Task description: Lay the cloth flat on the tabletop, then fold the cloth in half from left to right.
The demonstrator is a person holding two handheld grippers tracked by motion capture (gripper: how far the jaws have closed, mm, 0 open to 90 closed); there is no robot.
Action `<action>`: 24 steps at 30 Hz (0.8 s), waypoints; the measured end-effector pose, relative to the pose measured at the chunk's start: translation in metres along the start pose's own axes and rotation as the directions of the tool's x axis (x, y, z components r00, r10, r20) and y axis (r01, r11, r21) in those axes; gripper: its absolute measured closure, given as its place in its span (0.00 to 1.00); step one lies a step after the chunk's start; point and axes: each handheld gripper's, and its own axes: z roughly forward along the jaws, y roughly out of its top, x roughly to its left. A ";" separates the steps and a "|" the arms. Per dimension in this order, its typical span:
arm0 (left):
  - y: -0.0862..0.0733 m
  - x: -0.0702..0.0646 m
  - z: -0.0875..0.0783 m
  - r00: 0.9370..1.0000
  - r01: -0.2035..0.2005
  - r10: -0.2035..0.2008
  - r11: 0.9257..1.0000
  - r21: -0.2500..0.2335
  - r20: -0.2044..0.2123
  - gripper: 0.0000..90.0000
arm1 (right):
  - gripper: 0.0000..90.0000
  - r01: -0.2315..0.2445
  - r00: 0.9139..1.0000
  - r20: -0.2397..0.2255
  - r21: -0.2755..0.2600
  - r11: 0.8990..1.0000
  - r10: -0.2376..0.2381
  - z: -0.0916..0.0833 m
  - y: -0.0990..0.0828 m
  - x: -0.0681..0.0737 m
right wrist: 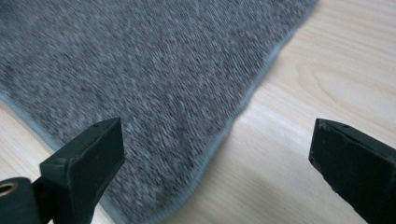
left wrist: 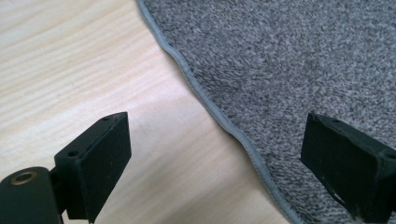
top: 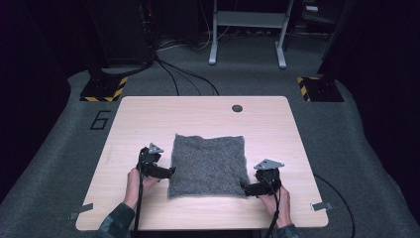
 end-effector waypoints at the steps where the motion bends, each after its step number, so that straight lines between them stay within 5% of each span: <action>1: 0.003 0.003 0.000 1.000 0.005 -0.005 1.000 0.003 0.000 0.09 | 0.03 0.002 1.000 -0.007 -0.002 1.000 -0.002 0.001 0.005 0.004; 17: 0.034 0.026 0.014 0.994 0.105 -0.104 0.994 -0.033 0.040 0.03 | 0.03 0.054 0.994 -0.091 -0.025 0.998 -0.056 0.019 0.033 0.039; 24: 0.053 0.034 0.025 0.994 0.094 -0.092 0.995 -0.029 0.052 0.00 | 0.03 0.091 0.987 -0.127 -0.030 0.995 -0.094 0.031 0.047 0.063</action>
